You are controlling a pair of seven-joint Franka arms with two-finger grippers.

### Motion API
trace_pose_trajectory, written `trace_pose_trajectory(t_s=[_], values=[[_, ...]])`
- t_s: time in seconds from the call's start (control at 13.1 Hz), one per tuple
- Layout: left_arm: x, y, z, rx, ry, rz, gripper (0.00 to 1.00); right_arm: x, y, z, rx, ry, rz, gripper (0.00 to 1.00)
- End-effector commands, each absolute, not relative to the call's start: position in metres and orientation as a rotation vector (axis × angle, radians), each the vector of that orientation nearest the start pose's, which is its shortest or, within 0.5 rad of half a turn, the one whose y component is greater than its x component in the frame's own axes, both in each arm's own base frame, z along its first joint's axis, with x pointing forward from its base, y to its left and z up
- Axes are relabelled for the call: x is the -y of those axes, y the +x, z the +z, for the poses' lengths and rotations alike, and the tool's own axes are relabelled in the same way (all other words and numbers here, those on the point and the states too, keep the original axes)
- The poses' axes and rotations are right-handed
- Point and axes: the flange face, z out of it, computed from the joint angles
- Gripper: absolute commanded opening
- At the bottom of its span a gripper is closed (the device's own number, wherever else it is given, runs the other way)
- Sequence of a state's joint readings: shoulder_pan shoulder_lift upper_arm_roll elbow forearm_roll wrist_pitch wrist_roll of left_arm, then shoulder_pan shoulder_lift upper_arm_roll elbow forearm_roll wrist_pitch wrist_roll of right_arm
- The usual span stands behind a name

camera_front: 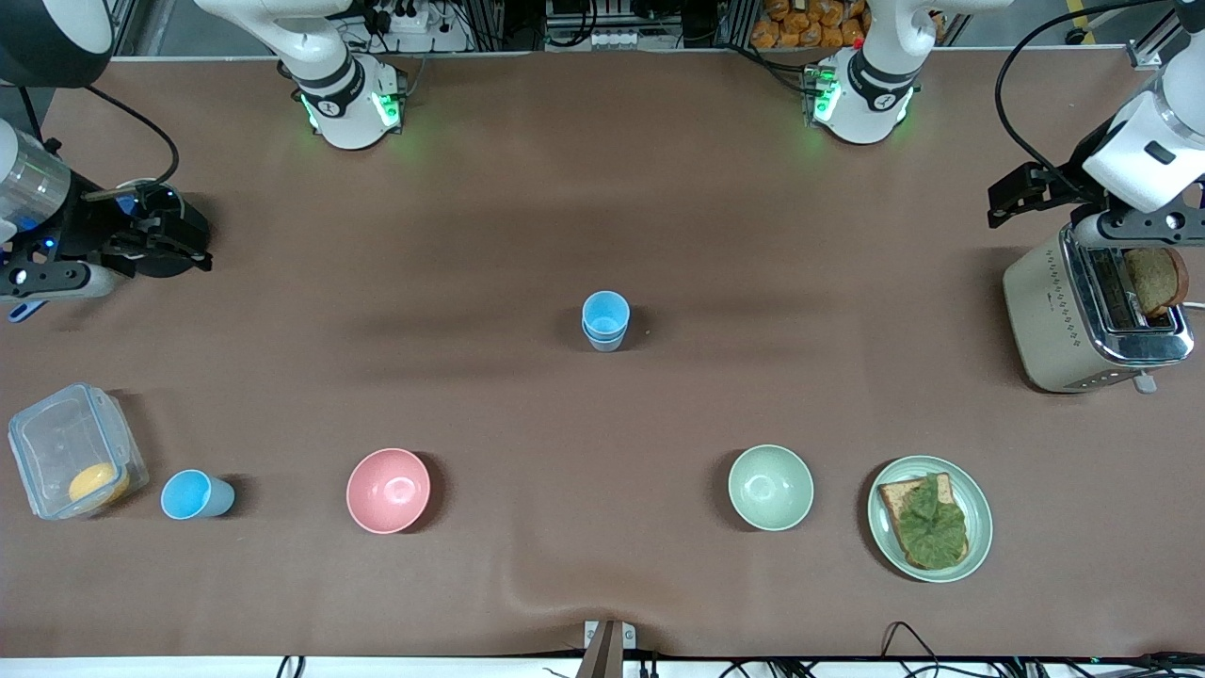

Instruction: Stack blue cups with both arms

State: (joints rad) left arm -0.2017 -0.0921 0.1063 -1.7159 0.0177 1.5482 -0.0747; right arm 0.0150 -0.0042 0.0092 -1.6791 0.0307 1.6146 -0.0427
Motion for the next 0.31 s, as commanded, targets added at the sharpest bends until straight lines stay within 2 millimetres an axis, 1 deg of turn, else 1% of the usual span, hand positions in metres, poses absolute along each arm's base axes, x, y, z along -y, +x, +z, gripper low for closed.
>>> trace_pose_trajectory(t_s=[0.0,0.08,0.23], values=[[0.032,0.514,0.614,-0.001,-3.111,0.103,1.0,-0.02,0.554,0.585,0.096,-3.112,0.098,1.0],[0.021,0.515,0.614,0.027,-3.114,0.104,1.0,-0.02,0.554,0.585,0.096,-3.113,0.096,1.0],[0.014,0.515,0.614,0.049,-3.114,0.104,1.0,-0.02,0.554,0.585,0.095,-3.111,0.095,1.0]])
